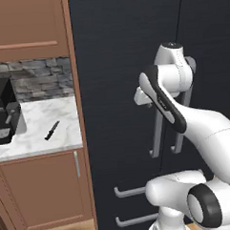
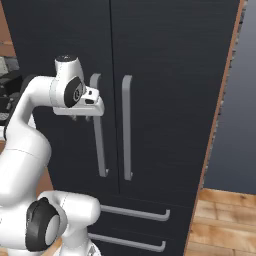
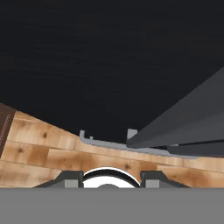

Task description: Retrieve the butter from the fridge and place it on a plate on the dining table. Then retrieve the butter knife by the fridge and place it near the plate.

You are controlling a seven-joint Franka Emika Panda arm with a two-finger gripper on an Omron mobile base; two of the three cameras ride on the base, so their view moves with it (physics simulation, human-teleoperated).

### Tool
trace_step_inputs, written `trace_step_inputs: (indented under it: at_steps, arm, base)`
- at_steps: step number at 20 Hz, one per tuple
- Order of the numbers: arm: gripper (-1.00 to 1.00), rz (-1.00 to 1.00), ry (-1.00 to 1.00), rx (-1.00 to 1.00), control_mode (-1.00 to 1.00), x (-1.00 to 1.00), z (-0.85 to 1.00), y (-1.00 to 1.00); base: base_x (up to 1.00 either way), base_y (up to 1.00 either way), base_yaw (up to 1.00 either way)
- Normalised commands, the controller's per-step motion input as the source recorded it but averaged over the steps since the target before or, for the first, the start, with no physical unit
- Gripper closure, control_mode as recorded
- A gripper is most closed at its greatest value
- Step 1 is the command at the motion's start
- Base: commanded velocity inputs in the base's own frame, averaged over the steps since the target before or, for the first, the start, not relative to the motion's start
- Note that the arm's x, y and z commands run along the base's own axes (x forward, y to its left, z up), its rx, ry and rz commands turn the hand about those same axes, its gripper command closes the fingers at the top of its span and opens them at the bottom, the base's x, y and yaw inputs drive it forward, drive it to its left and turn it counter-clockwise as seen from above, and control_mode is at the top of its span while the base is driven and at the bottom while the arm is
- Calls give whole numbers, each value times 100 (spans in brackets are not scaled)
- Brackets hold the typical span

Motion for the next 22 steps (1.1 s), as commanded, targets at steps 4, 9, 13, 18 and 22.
trace_step_inputs:
  at_steps: [4,9,13,18,22]
  arm:
    - [-100,0,0,0,100,0,0,0]
    - [-100,0,0,0,100,0,0,0]
    - [-100,0,0,0,100,0,0,0]
    - [-100,0,0,0,100,0,0,0]
    - [-100,0,0,0,100,0,0,0]
  base:
    - [0,0,0]
    - [-16,-7,0]
    - [-52,-33,-2]
    - [-34,-49,-3]
    - [-1,-65,0]
